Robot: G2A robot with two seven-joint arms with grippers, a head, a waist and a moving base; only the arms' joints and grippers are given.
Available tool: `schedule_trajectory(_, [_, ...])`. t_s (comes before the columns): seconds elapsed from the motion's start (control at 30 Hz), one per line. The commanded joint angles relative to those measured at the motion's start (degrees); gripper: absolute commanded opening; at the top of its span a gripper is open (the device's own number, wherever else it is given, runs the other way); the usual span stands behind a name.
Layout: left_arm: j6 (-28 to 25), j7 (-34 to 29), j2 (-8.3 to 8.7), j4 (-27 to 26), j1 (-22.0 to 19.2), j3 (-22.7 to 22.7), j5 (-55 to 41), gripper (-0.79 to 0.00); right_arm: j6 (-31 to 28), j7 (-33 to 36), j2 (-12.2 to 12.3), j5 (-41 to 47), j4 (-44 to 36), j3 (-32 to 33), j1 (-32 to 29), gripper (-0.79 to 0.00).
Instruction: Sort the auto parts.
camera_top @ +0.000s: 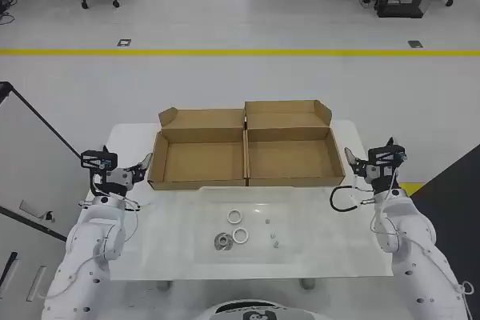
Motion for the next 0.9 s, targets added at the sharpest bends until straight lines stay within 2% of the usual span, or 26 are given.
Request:
schedule_trajectory(0.0, [0.00, 0.00, 0.00, 0.00, 0.00, 0.00, 0.00, 0.000, 0.00, 0.00, 0.00, 0.00, 0.00, 0.00, 0.00, 0.000])
schedule_trajectory(0.37, [0.00, 0.00, 0.00, 0.00, 0.00, 0.00, 0.00, 0.000, -1.45, 0.49, 0.03, 0.78, -2.02, 0.36, 0.09, 0.000])
schedule_trajectory(0.5, [0.00, 0.00, 0.00, 0.00, 0.00, 0.00, 0.00, 0.000, -6.78, 4.36, 0.34, 4.22, -8.65, 2.98, -1.02, 0.000])
schedule_trajectory(0.67, [0.00, 0.00, 0.00, 0.00, 0.00, 0.00, 0.00, 0.000, -15.36, 12.56, 1.02, 7.60, -16.92, 7.16, -2.80, 0.000])
schedule_trajectory(0.87, [0.00, 0.00, 0.00, 0.00, 0.00, 0.00, 0.00, 0.000, -26.80, 21.84, 1.97, 11.03, -22.58, 10.58, -2.57, 0.000])
